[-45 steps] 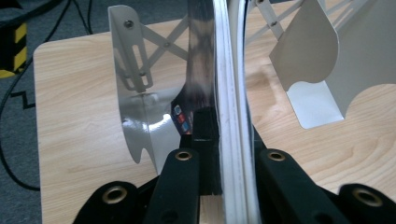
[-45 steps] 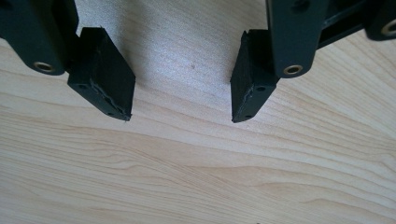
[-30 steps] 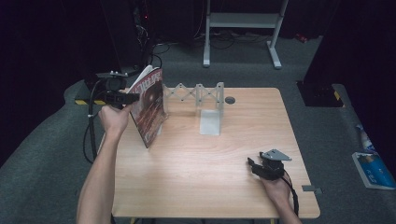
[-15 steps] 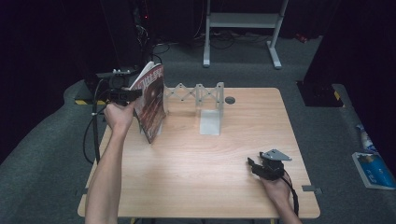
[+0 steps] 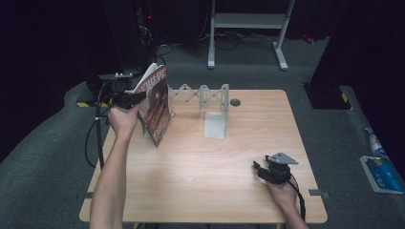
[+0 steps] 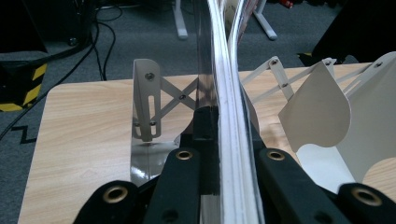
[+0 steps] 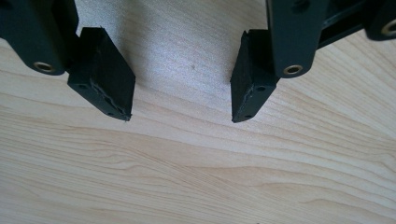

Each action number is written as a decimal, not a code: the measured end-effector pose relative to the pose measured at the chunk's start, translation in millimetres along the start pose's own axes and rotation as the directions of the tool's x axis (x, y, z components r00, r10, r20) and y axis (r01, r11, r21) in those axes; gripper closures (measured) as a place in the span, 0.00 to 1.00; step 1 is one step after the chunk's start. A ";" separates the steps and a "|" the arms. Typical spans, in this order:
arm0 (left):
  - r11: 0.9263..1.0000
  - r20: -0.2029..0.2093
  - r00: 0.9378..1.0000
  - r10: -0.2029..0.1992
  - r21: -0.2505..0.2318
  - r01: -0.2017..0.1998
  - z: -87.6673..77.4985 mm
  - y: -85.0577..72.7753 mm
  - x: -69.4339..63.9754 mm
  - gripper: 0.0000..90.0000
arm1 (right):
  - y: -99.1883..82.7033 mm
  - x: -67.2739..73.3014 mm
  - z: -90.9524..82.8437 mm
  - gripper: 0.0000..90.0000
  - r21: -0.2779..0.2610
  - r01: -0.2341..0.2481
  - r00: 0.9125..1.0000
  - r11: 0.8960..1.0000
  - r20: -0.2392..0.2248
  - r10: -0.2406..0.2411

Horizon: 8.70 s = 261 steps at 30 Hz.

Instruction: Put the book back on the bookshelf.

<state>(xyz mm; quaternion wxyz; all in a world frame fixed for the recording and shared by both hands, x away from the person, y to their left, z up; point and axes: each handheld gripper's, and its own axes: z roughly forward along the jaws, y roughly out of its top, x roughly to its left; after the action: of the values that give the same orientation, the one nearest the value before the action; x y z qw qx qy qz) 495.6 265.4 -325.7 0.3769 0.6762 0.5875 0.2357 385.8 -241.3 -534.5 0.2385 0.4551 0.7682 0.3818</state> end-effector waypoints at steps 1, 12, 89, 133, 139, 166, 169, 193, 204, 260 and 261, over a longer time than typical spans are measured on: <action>1.000 -0.001 1.000 0.000 0.004 0.000 -0.3 -0.2 0.7 0.92 | 0.0 0.0 0.0 0.45 0.000 0.000 1.000 1.000 0.000 0.000; 0.999 -0.044 0.999 0.024 0.045 -0.022 -1.8 -2.1 8.5 0.88 | 0.0 0.1 -0.1 0.45 0.000 -0.001 1.000 1.000 0.000 0.001; 0.986 -0.076 0.997 -0.024 -0.165 0.012 -52.4 -29.8 22.1 0.46 | -0.6 0.2 -0.3 0.44 -0.002 0.003 1.000 1.000 -0.002 -0.003; 0.975 0.056 0.997 0.047 -0.220 -0.033 -75.0 -68.7 -10.2 0.46 | -0.8 0.1 -0.4 0.44 -0.003 0.009 1.000 1.000 -0.005 -0.009; 0.975 0.070 0.997 0.042 -0.222 -0.026 -76.5 -72.6 -12.5 0.46 | -0.8 0.1 -0.4 0.44 -0.003 0.009 1.000 1.000 -0.005 -0.009; 0.978 0.142 0.987 0.080 -0.202 -0.050 -70.6 -88.2 -36.8 0.44 | -0.8 0.6 -0.4 0.44 -0.004 0.014 1.000 1.000 -0.005 -0.014; 0.978 0.149 0.986 0.081 -0.203 -0.050 -70.4 -89.7 -38.5 0.44 | -0.7 0.4 -0.4 0.44 -0.003 0.012 1.000 1.000 -0.007 -0.012; 0.979 0.206 0.975 0.080 -0.201 -0.038 -69.0 -104.6 -49.0 0.43 | -0.7 0.7 -0.4 0.44 -0.004 0.013 1.000 1.000 -0.006 -0.013; 0.981 0.215 0.974 0.075 -0.192 -0.033 -65.6 -111.8 -49.5 0.42 | -0.7 0.6 -0.4 0.44 -0.003 0.012 1.000 1.000 -0.006 -0.012; 0.991 0.293 0.953 0.076 -0.130 -0.039 -44.7 -147.0 -63.5 0.40 | -0.8 0.6 -0.3 0.44 -0.004 0.013 1.000 1.000 -0.005 -0.013; 0.991 0.292 0.953 0.076 -0.131 -0.039 -44.4 -147.8 -63.3 0.40 | -0.8 0.7 -0.4 0.44 -0.003 0.014 1.000 1.000 -0.004 -0.014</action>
<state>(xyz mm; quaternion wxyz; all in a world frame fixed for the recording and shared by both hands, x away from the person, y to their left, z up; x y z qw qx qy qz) 358.0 217.9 -407.3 0.4949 0.6961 0.4885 0.1785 384.7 -241.0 -534.8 0.2404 0.4483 0.7714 0.3823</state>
